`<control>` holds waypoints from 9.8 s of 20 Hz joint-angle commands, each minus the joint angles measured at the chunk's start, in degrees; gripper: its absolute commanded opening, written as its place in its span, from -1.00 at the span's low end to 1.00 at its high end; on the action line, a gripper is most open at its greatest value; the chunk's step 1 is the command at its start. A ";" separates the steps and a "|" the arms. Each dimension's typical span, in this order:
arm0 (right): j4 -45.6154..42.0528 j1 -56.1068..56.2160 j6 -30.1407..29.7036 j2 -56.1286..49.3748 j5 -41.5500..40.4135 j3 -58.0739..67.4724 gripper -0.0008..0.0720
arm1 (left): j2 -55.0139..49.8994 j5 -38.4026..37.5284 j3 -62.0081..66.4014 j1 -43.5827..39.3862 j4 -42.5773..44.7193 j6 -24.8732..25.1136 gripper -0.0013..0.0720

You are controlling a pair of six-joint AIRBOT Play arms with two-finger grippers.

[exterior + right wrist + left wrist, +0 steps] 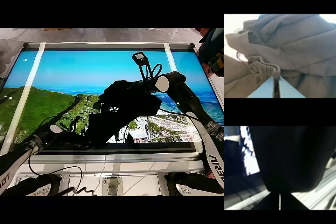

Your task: Fold the clothes and pants, and hang the long-sleeved shirts on hangers.

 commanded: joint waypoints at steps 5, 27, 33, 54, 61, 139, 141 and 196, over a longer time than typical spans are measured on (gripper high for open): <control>-6.71 -6.88 4.92 2.89 -0.15 3.96 -0.92 | -0.09 -1.33 17.97 7.06 1.49 1.11 -0.93; 3.06 -51.21 10.19 8.68 11.26 5.90 -0.92 | -15.69 -14.99 43.19 7.56 7.06 1.11 0.76; 2.80 -51.21 10.14 8.68 12.44 5.90 -0.92 | -26.10 3.15 43.74 -7.39 5.79 1.33 0.92; 1.60 -51.23 10.16 8.68 7.69 5.90 -0.91 | -28.79 3.23 58.84 -0.79 4.96 1.55 -0.94; 6.93 -47.28 8.35 8.70 -8.33 8.52 -0.92 | -16.09 12.70 74.29 21.29 4.94 1.51 -0.94; -19.96 -47.76 3.32 25.35 15.80 -44.61 0.06 | -0.79 24.79 21.99 47.17 37.57 -4.00 0.93; -19.91 -47.76 3.34 25.33 15.61 -44.61 0.06 | -3.32 20.11 24.96 44.70 37.48 -0.85 0.93; -18.01 -47.76 6.29 25.33 15.26 -37.24 0.05 | -8.87 -30.25 38.38 51.56 72.94 -1.03 -0.94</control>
